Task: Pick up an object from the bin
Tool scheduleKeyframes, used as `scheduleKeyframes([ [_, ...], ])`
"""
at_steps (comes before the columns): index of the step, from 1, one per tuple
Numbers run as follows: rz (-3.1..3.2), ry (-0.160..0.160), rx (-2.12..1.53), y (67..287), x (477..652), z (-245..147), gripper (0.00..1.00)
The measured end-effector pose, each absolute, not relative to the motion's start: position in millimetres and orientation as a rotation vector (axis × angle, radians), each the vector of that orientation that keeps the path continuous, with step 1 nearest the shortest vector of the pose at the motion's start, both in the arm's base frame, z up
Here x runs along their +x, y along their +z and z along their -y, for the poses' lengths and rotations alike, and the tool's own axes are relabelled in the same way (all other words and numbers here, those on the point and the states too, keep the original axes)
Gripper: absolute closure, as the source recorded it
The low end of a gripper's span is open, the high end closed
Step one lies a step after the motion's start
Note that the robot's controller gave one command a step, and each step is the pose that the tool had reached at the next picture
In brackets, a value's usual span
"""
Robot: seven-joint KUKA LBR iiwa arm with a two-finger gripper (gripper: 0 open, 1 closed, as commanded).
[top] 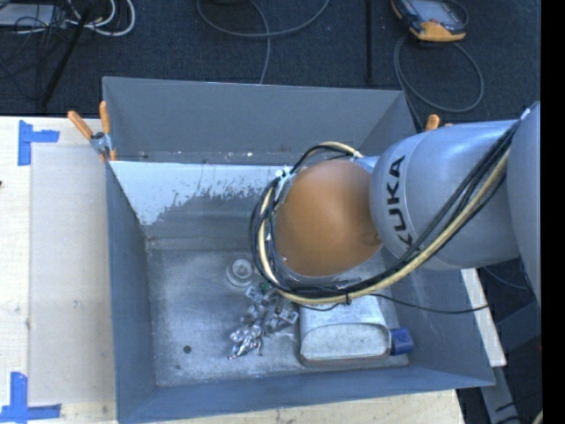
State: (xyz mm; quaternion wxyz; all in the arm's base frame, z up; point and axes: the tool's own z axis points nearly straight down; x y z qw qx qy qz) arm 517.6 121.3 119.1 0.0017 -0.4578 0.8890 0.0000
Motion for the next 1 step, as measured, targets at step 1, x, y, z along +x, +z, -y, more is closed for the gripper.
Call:
scheduleKeyframes([
  [1,-2.79,-0.002,-1.428,198.4,519.1,-122.7,1.0],
])
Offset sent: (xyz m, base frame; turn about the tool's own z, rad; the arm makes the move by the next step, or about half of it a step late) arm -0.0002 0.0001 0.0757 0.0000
